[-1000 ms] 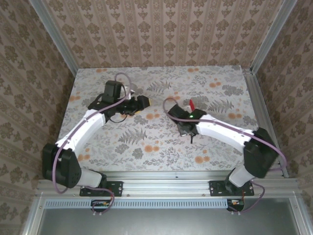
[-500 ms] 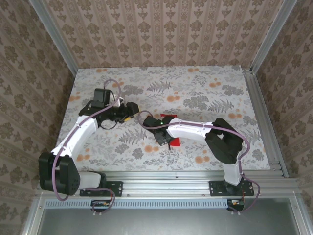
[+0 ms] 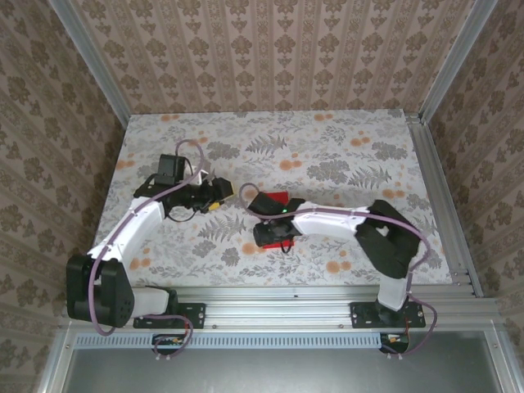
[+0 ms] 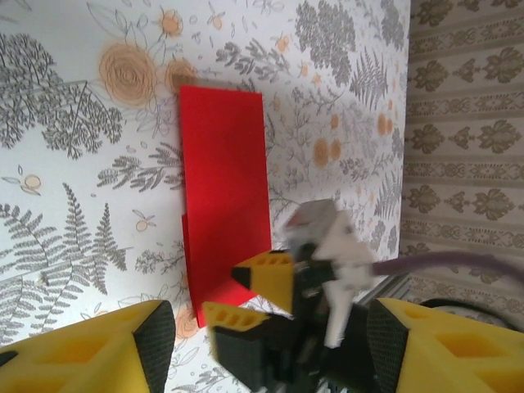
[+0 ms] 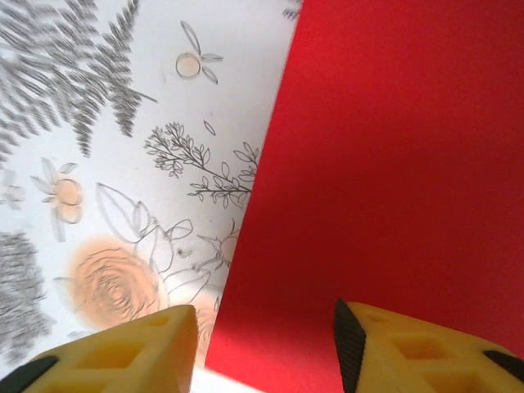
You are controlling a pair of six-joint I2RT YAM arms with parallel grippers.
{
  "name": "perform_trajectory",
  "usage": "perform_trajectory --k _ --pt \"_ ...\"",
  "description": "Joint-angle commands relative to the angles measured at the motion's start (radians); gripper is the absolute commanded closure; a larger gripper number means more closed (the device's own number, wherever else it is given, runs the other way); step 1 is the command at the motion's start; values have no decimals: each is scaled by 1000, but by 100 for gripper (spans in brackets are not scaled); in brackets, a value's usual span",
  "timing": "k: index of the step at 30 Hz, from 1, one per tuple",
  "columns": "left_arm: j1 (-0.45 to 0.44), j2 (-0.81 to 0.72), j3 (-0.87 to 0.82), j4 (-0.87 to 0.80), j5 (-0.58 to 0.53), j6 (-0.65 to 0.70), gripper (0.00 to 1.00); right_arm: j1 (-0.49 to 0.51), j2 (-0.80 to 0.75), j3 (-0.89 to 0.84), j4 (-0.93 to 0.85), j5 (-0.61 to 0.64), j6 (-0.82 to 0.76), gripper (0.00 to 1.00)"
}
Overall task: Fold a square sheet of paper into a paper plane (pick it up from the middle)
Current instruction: Turn over the paper at the center of the table.
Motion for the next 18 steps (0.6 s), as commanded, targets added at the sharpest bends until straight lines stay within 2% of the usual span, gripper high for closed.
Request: perform_trajectory --k 1,7,12,18 --pt "-29 19 -15 32 21 9 34 -63 -161 -105 150 -117 50 45" --pt "-144 87 1 70 -34 7 38 -159 -304 -252 146 -155 80 46" --pt "-258 190 52 79 -120 29 46 -228 -369 -367 173 -200 125 45" --pt "-327 318 101 105 -206 78 55 -251 -371 -450 251 -268 167 45"
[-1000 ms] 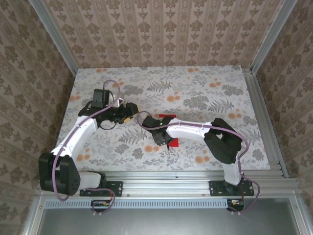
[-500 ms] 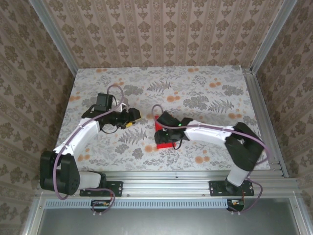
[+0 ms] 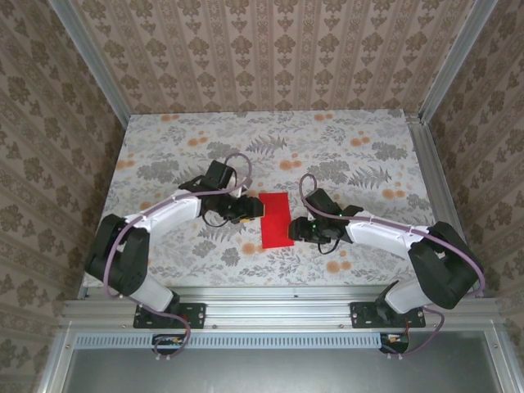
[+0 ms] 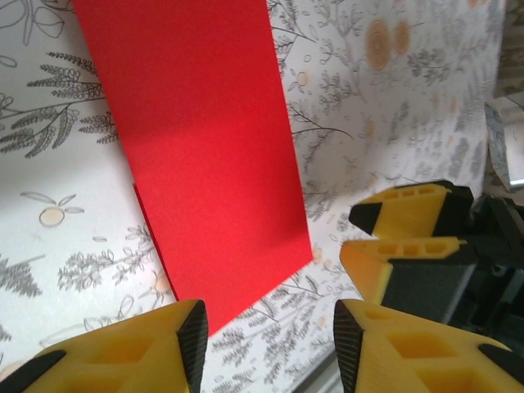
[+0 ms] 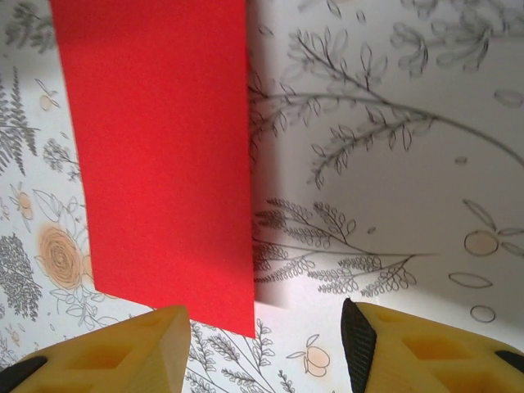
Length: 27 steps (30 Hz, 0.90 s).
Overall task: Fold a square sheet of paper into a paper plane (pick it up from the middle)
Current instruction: Turn over the paper at the center of the table, then third fold the triangle at the center of the table.
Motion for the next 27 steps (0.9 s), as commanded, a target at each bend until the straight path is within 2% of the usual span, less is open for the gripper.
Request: perform_trajectory --k 1,10,14,21,27 --pt "-24 65 52 29 -63 52 58 -2 -11 -27 78 -74 47 45" --pt "-62 221 101 60 -62 78 63 -2 62 -27 148 -125 58 45" --pt "-63 236 99 43 -79 99 63 -1 76 -25 139 -117 51 46" --pt "-65 267 88 48 -81 103 65 -1 107 -40 233 -201 80 50" --pt "-65 277 93 37 -87 115 65 2 105 -41 232 -211 81 53"
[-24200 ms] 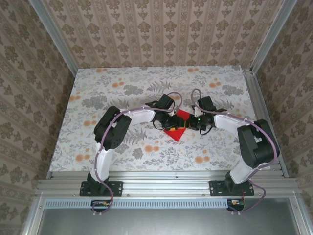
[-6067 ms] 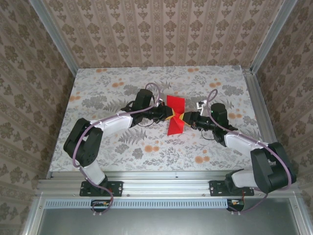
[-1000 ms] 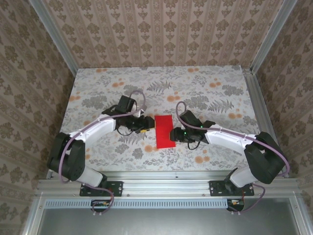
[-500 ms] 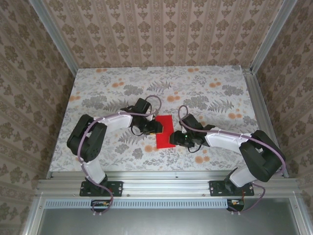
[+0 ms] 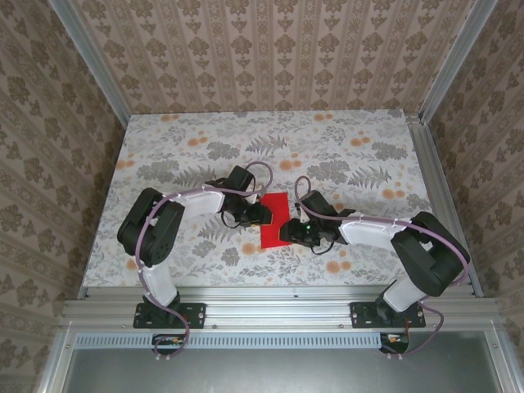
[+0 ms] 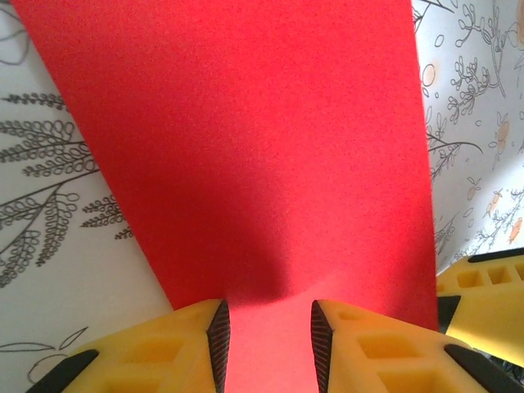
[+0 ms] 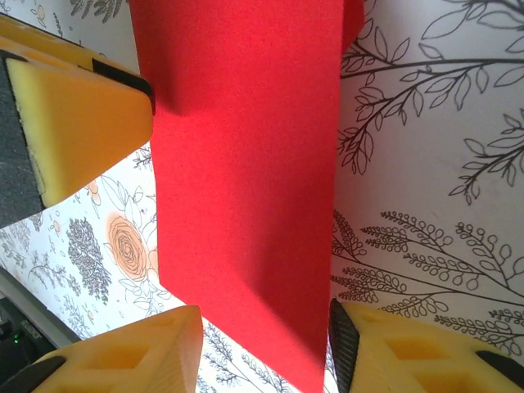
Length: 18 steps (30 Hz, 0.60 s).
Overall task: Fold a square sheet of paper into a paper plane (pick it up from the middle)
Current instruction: Third fold the triangle at the center of the table.
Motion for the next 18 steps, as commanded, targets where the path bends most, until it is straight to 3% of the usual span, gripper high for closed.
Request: perform_trajectory --k 1,18 --pt "-7 21 18 -17 -7 33 66 4 -1 -16 21 -33 14 53" --pt "-6 30 16 -22 -17 42 69 16 -39 1 75 -61 65 81"
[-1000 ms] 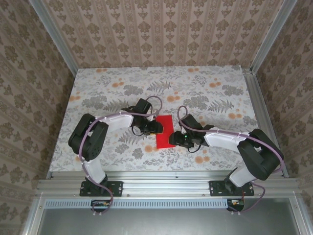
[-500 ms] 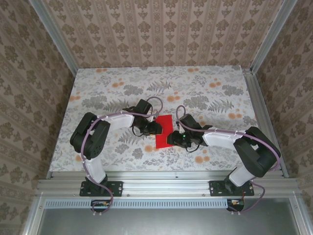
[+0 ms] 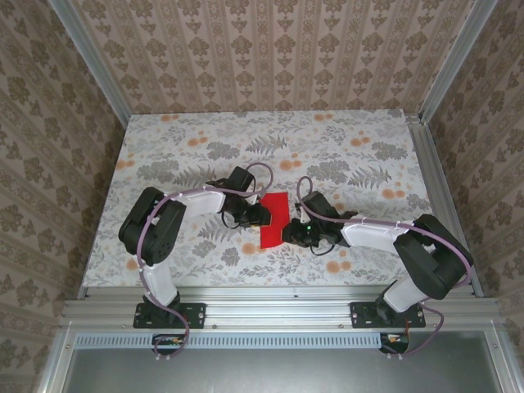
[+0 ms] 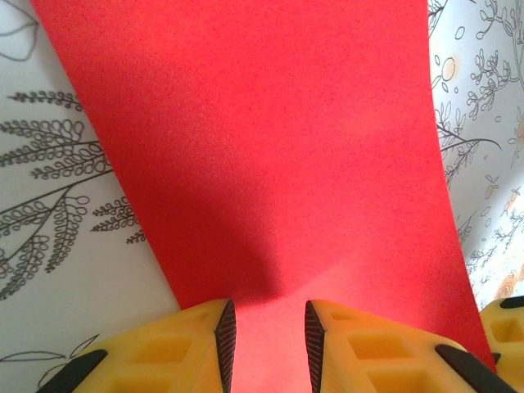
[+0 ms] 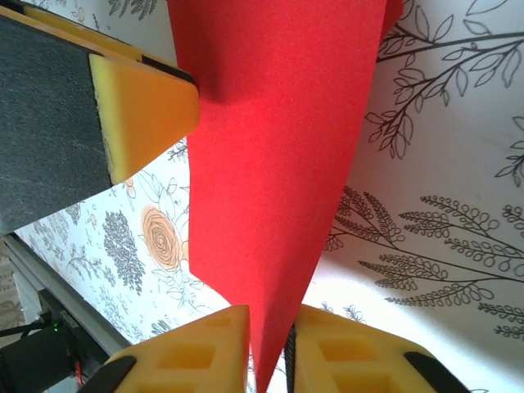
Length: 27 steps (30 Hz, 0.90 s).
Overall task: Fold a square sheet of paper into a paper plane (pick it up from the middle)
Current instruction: Third fold the triangle at the center of the table.
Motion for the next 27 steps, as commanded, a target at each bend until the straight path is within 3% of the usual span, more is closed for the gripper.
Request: perform_trajectory --k 1,17,27 --pt "-5 18 15 -22 -9 26 69 9 -11 35 15 -22 13 82" --pt "-5 25 21 -23 17 32 70 17 118 126 109 -43 59 93" --pt "7 -2 32 -26 56 27 69 14 215 191 116 -38 65 94"
